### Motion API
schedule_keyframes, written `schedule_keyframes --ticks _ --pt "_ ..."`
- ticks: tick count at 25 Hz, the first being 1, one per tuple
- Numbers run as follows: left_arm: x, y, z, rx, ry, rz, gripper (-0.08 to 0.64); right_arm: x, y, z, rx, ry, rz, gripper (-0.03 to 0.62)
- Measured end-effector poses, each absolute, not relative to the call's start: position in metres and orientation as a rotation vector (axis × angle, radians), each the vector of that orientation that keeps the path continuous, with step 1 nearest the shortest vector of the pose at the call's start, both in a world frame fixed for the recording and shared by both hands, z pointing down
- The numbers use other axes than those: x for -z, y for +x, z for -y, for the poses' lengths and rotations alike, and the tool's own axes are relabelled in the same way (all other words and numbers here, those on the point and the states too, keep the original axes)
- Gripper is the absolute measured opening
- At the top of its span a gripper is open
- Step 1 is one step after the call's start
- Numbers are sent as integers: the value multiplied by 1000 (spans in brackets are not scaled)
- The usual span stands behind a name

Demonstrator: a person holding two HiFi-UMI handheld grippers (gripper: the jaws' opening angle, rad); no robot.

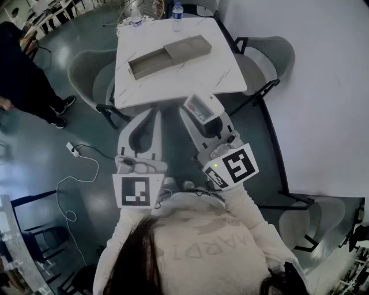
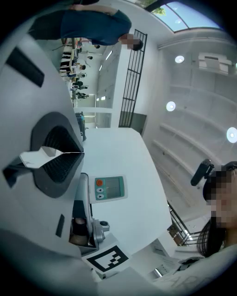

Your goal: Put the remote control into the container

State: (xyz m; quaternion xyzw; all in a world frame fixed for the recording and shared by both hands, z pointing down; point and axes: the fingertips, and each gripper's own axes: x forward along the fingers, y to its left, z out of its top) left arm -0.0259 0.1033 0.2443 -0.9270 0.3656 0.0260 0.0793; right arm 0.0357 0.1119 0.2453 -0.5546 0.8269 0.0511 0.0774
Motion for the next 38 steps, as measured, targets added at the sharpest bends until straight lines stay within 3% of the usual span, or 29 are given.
schedule_keyframes --ticks 20,38 --pt "-249 -36 -90 -64 -2785 -1111 14 -249 26 -98 -85 -1628 -2469 89" --pt "-266 -69 -15 -80 -2829 -1063 14 -272 -7 -8 -9 -1687 -2471 89"
